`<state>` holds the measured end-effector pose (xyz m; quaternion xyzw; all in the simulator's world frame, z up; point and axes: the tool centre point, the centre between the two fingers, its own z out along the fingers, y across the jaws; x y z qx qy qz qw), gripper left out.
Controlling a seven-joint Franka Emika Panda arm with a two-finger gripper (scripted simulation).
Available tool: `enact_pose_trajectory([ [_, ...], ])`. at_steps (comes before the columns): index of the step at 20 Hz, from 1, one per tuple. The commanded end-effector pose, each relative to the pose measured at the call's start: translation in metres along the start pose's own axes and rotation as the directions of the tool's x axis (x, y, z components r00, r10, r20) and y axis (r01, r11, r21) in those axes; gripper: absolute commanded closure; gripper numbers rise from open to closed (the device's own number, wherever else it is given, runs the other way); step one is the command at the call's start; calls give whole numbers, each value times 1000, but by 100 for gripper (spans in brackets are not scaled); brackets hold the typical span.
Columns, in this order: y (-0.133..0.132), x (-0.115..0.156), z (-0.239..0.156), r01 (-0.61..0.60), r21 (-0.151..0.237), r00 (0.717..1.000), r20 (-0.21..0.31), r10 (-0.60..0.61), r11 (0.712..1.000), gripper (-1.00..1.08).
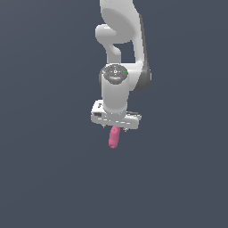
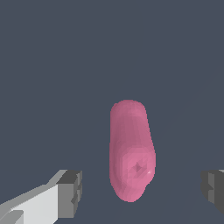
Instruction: Pick up the object and move it to a goal position.
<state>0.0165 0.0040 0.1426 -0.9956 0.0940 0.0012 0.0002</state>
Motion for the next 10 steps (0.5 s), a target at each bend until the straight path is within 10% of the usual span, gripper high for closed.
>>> enact_pose_trajectory([
  [1,0,0,1,0,0,1000,0,0,1000,-92],
  [10,1,0,38,-4,0,1000,-2,4,1000,-92],
])
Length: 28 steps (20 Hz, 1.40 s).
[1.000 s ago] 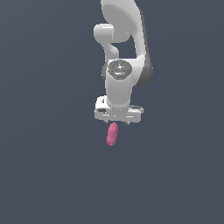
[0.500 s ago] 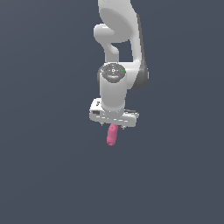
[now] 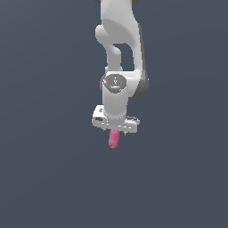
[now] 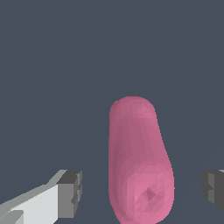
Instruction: Pick up the object and move it to a goal position.
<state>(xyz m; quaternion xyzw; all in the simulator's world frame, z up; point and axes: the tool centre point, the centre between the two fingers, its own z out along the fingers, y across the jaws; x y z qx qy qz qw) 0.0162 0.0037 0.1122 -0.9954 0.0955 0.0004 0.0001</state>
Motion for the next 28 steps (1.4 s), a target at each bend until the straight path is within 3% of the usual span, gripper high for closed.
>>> enact_pose_trajectory([
  [1,0,0,11,-1,0,1000,0,1,1000,-92],
  [7,0,1,20,-2,0,1000,-1,2,1000,-92],
  [8,0,1,20,-2,0,1000,-1,2,1000,108],
  [21,2,2,17,-2,0,1000,-1,2,1000,108],
  [28,22,5,-14,-2,0,1000,-1,2,1000,108],
])
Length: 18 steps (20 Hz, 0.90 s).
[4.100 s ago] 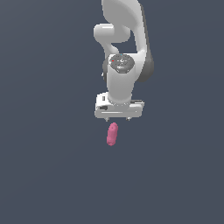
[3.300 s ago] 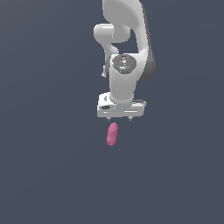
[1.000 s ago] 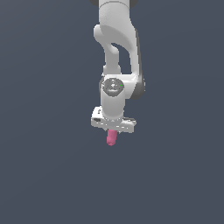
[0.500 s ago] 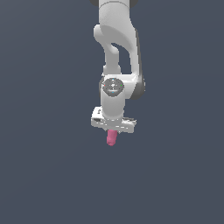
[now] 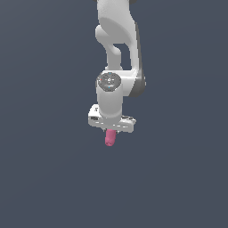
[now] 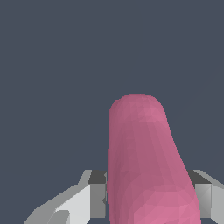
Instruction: Pick up the object and move it to a goal position.
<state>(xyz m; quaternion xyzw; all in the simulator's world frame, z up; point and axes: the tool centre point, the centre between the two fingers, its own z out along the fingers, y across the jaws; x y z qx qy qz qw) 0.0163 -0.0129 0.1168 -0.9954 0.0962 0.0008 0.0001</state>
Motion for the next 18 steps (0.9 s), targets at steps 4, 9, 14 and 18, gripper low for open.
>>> enact_pose_trajectory([
  [4,27,5,-40,-1,0,1000,-2,1,1000,108],
  [9,60,10,-89,-1,1,1000,-2,1,1000,108],
  [14,93,16,-140,-1,1,1000,-2,1,1000,108],
  [18,119,22,-178,-1,1,1000,-2,1,1000,108],
])
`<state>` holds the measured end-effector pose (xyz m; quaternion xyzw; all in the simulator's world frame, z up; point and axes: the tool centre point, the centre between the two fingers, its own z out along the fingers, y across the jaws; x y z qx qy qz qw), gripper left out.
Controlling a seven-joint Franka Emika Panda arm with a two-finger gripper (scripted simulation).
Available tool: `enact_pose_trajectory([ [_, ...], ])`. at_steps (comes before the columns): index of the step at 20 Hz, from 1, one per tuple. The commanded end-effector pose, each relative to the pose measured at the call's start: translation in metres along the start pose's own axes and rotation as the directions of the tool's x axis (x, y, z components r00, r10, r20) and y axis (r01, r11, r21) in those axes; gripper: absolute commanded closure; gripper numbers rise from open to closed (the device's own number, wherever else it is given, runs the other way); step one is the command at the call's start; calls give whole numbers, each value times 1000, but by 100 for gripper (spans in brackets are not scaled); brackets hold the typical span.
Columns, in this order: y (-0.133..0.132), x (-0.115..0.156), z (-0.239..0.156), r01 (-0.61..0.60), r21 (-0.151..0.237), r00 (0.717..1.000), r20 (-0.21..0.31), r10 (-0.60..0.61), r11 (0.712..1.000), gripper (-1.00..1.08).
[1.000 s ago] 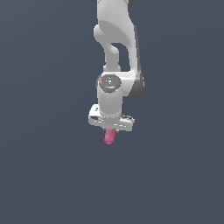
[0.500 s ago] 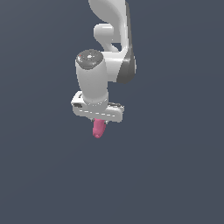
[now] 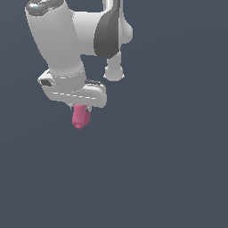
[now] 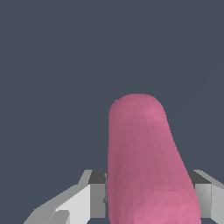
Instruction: Pick up the object and move it to a goal position.
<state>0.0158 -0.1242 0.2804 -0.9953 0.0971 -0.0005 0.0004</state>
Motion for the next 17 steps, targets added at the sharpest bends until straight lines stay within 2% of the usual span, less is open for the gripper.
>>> enact_pose_trajectory([
  [1,15,3,-22,1,0,1000,1,-1,1000,108],
  [9,43,11,-65,1,0,1000,1,-1,1000,108],
  [17,50,15,-76,1,-1,1000,1,-1,1000,108],
])
